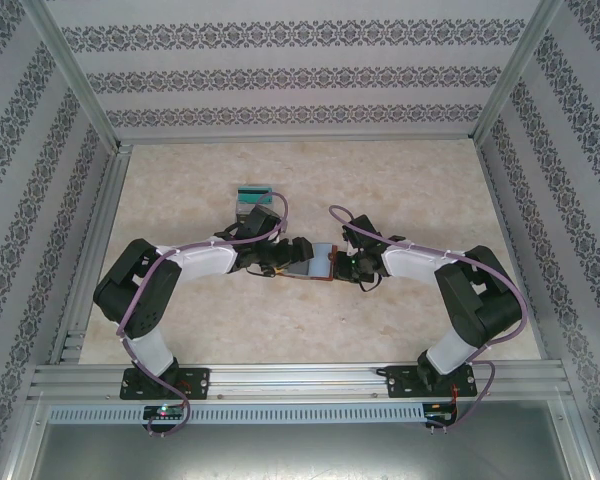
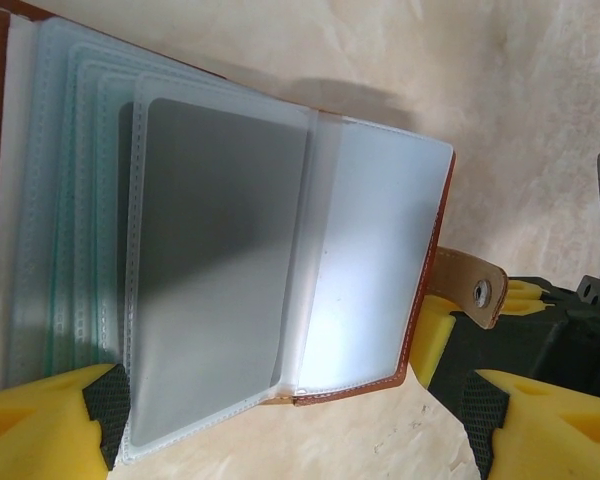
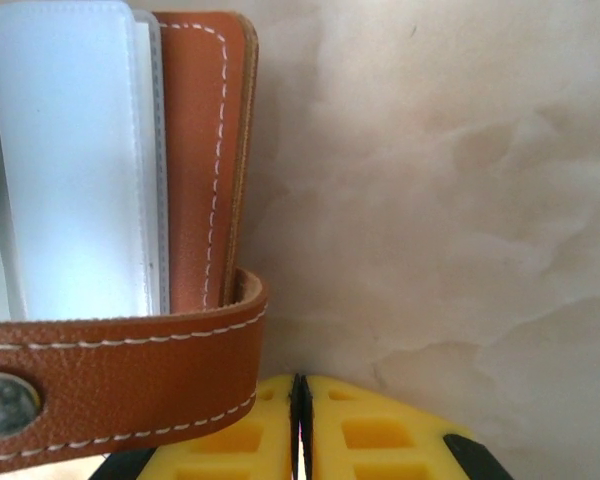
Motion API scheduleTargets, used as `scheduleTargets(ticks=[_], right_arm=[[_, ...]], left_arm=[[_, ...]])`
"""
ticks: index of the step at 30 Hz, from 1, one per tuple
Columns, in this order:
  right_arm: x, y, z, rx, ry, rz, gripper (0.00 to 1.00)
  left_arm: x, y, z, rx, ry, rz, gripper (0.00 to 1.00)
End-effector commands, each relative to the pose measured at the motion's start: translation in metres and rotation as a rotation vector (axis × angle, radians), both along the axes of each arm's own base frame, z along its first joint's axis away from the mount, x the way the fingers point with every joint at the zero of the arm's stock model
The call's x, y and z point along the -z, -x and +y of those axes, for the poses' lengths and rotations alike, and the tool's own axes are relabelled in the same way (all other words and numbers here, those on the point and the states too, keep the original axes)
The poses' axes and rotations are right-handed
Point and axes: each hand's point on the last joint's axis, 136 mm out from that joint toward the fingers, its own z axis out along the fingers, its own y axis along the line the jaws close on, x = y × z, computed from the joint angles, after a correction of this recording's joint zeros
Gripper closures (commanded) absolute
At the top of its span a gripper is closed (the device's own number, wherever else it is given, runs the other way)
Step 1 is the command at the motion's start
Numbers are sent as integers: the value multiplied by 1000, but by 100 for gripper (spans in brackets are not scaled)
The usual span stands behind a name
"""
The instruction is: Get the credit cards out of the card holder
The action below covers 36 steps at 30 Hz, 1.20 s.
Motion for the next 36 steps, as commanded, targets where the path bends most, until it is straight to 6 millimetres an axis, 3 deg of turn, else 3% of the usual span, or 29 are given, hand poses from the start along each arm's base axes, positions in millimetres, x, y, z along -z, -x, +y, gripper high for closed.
scheduleTargets(ticks=[1, 11, 18, 23, 36], right_arm=[[11, 8, 8, -32, 5, 36, 86], [12, 8, 7, -29, 7, 36, 86], [11, 8, 7, -29, 6, 34, 85], [11, 8, 7, -29, 8, 34, 85], [8, 9, -4, 1, 17, 22, 83]], left_arm=[[-22, -5, -19, 36, 96, -41, 13], [-60, -8, -35, 71, 181, -103, 12], [-73, -6, -48, 105, 208, -121, 12], [-76, -3, -55, 130, 220, -122, 12], [-60, 3, -81, 186, 236, -80, 12]])
